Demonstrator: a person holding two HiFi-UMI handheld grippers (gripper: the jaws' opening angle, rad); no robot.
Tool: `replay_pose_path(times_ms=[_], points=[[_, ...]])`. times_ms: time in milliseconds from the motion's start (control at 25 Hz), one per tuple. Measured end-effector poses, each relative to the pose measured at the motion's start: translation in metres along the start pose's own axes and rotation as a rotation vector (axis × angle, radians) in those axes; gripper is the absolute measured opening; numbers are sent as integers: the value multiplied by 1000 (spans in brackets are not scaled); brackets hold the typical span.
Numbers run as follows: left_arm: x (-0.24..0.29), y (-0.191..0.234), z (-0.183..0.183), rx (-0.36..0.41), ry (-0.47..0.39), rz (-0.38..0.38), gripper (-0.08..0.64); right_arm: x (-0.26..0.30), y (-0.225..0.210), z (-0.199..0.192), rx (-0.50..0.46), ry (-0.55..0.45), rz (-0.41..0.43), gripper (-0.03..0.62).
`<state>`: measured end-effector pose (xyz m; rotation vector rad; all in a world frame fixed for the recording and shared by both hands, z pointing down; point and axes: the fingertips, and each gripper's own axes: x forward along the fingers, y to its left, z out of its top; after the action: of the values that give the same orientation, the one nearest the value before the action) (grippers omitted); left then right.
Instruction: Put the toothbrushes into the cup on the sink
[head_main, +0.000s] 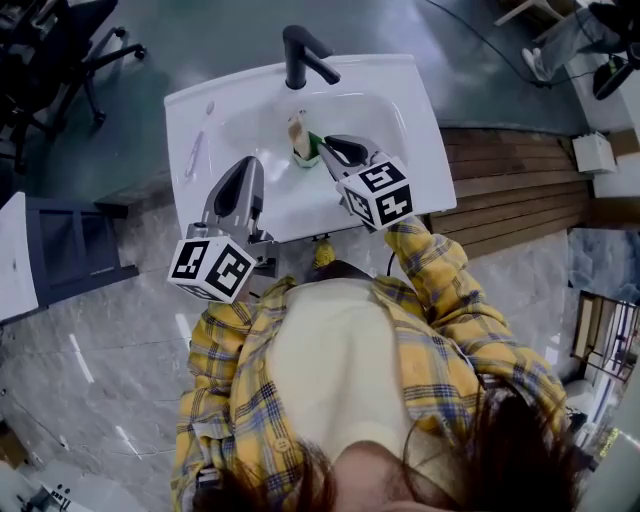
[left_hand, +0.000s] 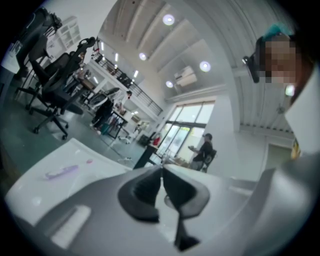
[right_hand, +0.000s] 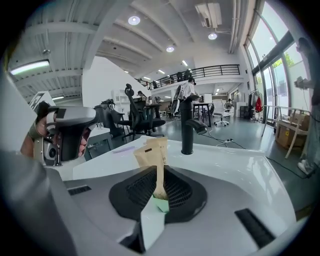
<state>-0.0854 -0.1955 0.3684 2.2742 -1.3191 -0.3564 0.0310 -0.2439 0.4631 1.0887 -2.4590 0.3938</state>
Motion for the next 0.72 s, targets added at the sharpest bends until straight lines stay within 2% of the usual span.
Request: replay_pose_path(times_ms=[360,720], points=[[8,-4,-8,19,48,-24,12,-32,-2,15,54,-62,-51,41],[16,4,-13,103,124,17,6,-53,-3,26,128,-131,-90,17]])
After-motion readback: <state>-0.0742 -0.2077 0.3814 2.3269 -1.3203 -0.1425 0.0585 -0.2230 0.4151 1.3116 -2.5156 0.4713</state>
